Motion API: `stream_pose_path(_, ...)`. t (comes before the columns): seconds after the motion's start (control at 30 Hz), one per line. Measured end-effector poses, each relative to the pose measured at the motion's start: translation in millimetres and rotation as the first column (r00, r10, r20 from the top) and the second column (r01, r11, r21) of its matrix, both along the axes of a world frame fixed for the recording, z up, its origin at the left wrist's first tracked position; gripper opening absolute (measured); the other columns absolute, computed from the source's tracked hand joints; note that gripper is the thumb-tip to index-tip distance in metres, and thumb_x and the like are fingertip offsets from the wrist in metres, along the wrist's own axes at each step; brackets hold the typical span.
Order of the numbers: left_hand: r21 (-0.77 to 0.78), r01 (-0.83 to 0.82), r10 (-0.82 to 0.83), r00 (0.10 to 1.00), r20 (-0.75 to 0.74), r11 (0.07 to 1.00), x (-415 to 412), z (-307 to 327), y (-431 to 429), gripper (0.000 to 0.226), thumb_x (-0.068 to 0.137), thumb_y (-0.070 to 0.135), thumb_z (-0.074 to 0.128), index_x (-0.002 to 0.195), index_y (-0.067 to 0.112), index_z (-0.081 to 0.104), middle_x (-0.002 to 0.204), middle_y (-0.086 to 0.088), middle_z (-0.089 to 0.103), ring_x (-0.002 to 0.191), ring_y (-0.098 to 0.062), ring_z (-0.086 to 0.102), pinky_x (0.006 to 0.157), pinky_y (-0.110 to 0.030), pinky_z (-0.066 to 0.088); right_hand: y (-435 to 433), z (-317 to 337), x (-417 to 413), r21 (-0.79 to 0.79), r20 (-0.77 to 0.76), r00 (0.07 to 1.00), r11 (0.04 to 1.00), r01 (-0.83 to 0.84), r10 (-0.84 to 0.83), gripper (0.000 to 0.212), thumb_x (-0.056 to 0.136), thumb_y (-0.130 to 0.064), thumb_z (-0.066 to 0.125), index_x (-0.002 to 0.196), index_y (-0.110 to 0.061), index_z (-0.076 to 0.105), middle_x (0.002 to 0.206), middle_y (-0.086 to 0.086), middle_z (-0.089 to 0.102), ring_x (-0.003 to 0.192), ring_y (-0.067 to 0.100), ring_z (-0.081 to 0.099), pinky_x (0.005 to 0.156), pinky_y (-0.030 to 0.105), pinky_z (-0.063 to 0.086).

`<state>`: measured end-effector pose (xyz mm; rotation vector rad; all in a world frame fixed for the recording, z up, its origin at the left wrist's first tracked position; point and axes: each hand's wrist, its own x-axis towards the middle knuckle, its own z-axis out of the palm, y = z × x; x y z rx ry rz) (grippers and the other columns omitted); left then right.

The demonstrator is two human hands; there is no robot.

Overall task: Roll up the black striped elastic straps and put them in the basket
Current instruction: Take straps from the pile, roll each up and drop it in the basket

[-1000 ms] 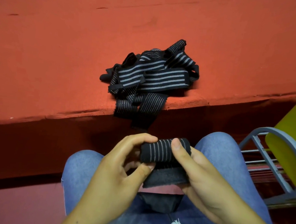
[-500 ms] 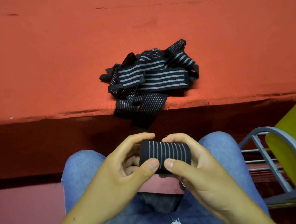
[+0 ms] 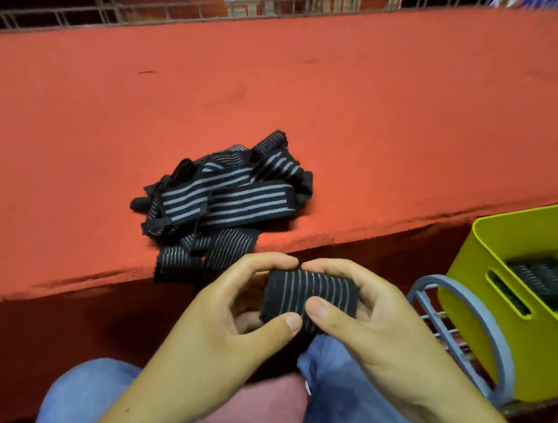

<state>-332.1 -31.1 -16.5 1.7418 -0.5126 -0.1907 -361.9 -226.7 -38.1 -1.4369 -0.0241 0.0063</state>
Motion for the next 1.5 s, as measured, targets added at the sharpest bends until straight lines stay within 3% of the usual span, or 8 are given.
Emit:
stream_pose_path(0.3,0.043,0.079,-0.084,0.988,0.127,0.996,44,23,-96,0.041,0.089,0.013,0.076,0.12,0.038,0.067,0.109,0.009,0.074,0.101,-0.005,0.07,0.082,-0.013,0.05,-75,5,22,0.092,0.051,0.979,0.977,0.193,-0.198,0.053,0.067,-0.046,0.09,0.116,-0.031,0.076,0.115,0.006,0.078,0.111,0.019,0.072,0.097,0.038,0.052)
stream_pose_path(0.7,0.206,0.486,-0.508,0.858,0.071,0.849,136,63,-223,0.036,0.094,0.004,0.073,0.123,0.025,0.068,0.115,-0.006,0.072,0.1,-0.022,0.068,0.096,-0.043,0.056,-173,17,46,0.194,0.039,0.881,0.869,0.456,-0.471,0.039,0.083,-0.024,0.079,0.12,-0.015,0.076,0.116,0.016,0.078,0.119,0.034,0.07,0.11,0.056,0.048)
stream_pose_path(0.83,0.264,0.636,-0.657,0.754,-0.014,0.725,158,66,-263,0.037,0.092,0.006,0.075,0.123,0.025,0.067,0.119,-0.009,0.069,0.104,-0.021,0.065,0.1,-0.052,0.053,-212,20,37,0.09,-0.01,0.884,0.88,0.466,-0.467,0.041,0.082,-0.028,0.085,0.119,-0.013,0.075,0.115,0.012,0.079,0.118,0.032,0.071,0.109,0.05,0.053)
stream_pose_path(1.0,0.419,0.714,-0.772,0.634,-0.046,0.561,161,66,-323,0.036,0.093,0.007,0.075,0.123,0.023,0.066,0.117,-0.005,0.073,0.096,-0.003,0.066,0.095,-0.04,0.056,-281,37,22,-0.334,-0.128,0.924,0.893,0.301,-0.359,0.019,0.092,-0.026,0.075,0.105,-0.012,0.077,0.097,0.002,0.082,0.082,0.007,0.072,0.068,0.015,0.05)
stream_pose_path(1.1,0.456,0.739,-0.804,0.589,-0.079,0.496,163,56,-355,0.038,0.092,0.007,0.075,0.125,0.024,0.066,0.116,-0.002,0.072,0.093,0.007,0.064,0.092,-0.032,0.055,-315,46,22,-0.529,-0.21,0.917,0.828,0.185,-0.339,0.025,0.089,-0.035,0.08,0.099,-0.013,0.076,0.089,0.002,0.08,0.073,0.004,0.066,0.068,0.022,0.047)
stream_pose_path(1.23,0.44,0.707,-0.778,0.628,-0.03,0.554,163,26,-376,0.049,0.092,0.016,0.078,0.135,0.034,0.061,0.13,0.007,0.068,0.122,-0.001,0.061,0.105,-0.029,0.05,-343,38,27,-0.675,-0.231,0.896,0.726,0.133,-0.378,0.029,0.086,-0.039,0.083,0.091,-0.012,0.077,0.078,0.002,0.075,0.066,0.009,0.061,0.06,0.026,0.042)
stream_pose_path(1.4,0.614,0.334,-0.647,0.648,0.401,0.715,167,-16,-348,0.037,0.094,0.031,0.073,0.131,0.034,0.065,0.117,0.013,0.07,0.101,0.0,0.065,0.092,-0.028,0.054,-371,1,48,-0.793,-0.334,0.823,0.609,0.018,-0.46,0.046,0.078,-0.047,0.086,0.085,-0.003,0.074,0.065,0.001,0.063,0.059,0.018,0.057,0.057,0.031,0.044)
stream_pose_path(1.5,0.618,0.279,-0.621,0.643,0.449,0.735,172,-29,-335,0.03,0.093,0.033,0.069,0.122,0.029,0.071,0.104,0.01,0.067,0.091,-0.006,0.065,0.086,-0.037,0.055,-369,-19,67,-0.853,-0.397,0.782,0.507,-0.122,-0.48,0.041,0.079,-0.045,0.085,0.077,-0.005,0.074,0.061,0.002,0.06,0.053,0.021,0.055,0.048,0.024,0.042)
